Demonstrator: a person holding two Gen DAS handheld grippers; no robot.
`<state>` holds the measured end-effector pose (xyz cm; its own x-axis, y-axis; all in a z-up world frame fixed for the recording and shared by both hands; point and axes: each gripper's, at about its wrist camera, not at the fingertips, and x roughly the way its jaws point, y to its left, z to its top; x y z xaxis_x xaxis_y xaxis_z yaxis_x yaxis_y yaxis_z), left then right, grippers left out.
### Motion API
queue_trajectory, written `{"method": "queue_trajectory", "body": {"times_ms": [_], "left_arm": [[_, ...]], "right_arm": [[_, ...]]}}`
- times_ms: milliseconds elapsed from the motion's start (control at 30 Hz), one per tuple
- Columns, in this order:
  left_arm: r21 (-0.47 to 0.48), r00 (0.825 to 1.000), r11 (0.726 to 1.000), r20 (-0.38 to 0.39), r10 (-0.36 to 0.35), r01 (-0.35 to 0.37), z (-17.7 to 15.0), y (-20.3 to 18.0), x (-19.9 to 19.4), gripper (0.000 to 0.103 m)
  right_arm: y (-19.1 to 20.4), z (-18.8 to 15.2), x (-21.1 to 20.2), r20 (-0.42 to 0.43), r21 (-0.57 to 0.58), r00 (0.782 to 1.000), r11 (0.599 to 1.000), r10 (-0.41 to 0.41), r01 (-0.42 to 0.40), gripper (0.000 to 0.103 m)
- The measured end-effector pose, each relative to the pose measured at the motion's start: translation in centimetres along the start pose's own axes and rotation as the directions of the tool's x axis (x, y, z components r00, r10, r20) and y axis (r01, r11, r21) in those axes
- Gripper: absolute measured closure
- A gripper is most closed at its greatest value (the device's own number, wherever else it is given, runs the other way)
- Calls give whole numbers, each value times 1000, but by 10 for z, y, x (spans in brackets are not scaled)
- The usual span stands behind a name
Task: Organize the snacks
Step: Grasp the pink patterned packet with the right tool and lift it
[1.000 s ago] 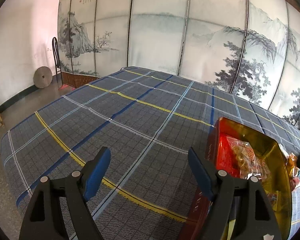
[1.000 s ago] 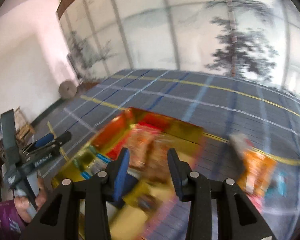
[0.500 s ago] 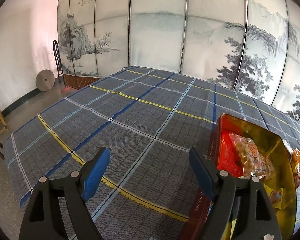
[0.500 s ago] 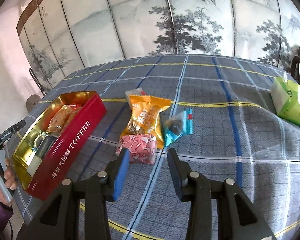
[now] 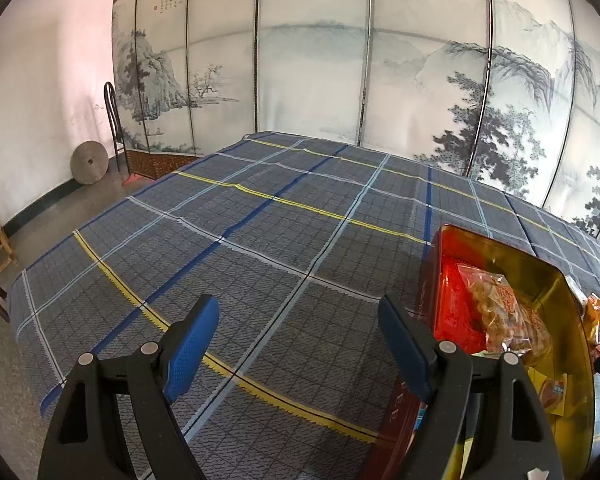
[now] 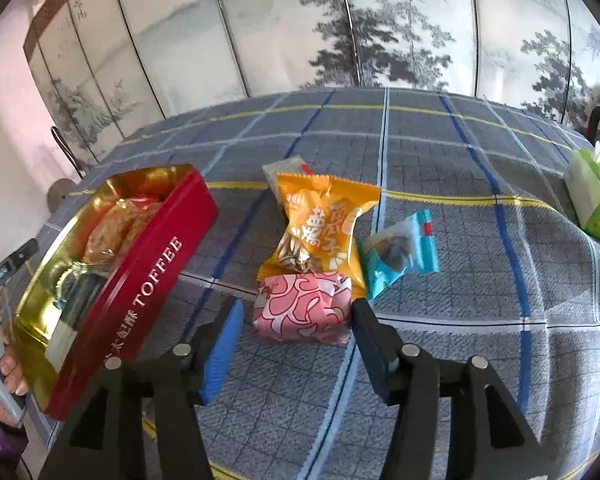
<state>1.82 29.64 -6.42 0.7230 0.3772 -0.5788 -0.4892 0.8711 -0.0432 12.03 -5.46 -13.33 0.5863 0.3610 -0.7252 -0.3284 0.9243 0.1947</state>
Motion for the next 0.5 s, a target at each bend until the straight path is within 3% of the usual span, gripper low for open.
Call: {"method": "queue_trajectory", "body": {"times_ms": [167,233,333,500], "left_arm": [[0,1000,1000,-1,-2,2,0,-2,0,25],[1,1000,1000,-2,-1,1,1,-2,0,25],[6,1000,1000,-4,5,-5,0,-2,0,25],[21,1000,1000,-6,8,-8,0,-8,0,25]], "right_arm": [[9,0,8,-12,-35,998,998,-55,55,45],[9,0,10,-21,-39,998,997,-67,66,53],[6,-3,6,-29,-54,999,998,-32,31,55],[-32,-23,-34,6,-11,999,999,-48,48,55]]}}
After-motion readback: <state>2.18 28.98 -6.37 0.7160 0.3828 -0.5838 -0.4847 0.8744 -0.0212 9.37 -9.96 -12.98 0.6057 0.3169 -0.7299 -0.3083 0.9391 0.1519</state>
